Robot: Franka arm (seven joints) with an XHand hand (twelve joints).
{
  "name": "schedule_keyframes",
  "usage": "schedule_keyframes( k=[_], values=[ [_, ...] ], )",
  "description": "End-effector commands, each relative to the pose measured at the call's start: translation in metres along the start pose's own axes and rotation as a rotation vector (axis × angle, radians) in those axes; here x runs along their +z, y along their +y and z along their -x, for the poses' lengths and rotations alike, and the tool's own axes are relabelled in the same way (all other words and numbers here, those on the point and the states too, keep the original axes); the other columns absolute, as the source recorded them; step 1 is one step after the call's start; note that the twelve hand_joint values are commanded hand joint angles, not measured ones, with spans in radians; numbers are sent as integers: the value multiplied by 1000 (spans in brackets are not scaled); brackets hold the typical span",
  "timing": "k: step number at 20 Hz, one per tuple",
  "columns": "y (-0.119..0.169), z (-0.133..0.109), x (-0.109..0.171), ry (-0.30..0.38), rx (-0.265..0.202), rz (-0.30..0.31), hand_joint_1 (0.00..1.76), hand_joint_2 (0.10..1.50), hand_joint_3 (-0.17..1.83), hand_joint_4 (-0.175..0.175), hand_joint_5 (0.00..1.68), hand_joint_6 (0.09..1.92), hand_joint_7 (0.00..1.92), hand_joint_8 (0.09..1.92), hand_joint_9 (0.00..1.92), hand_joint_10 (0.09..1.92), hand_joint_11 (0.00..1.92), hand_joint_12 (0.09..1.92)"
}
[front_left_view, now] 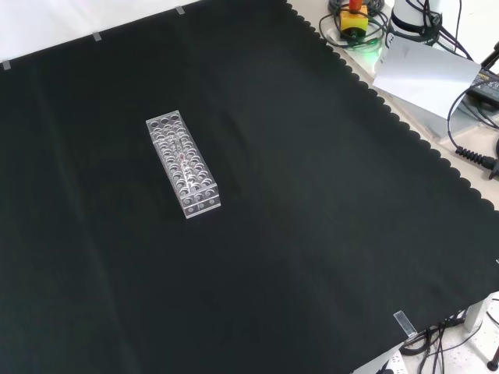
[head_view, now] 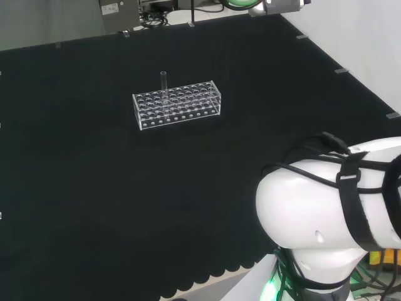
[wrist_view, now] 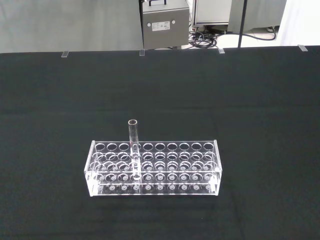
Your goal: Pick up the test tube.
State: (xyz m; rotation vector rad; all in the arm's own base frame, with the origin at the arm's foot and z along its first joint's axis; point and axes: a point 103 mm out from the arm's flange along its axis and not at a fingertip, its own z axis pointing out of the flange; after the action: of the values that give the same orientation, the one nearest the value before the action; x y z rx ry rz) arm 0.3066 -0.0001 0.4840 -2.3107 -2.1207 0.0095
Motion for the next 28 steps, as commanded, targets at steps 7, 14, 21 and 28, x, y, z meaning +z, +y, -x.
schedule_keyframes(
  k=[7,14,21,28],
  values=[
    [15,-6,1,32,-44,15,406,866,256,-36,0,87,2,87,16,87,0,946],
    [59,-5,5,49,-85,12,458,918,141,-47,70,87,0,577,0,559,0,1345],
    [104,-7,16,33,-78,-14,504,923,133,-62,146,87,33,779,0,839,0,1486],
    [142,-18,44,32,-119,-64,541,925,144,-66,256,87,233,846,110,978,10,1602]
  ],
)
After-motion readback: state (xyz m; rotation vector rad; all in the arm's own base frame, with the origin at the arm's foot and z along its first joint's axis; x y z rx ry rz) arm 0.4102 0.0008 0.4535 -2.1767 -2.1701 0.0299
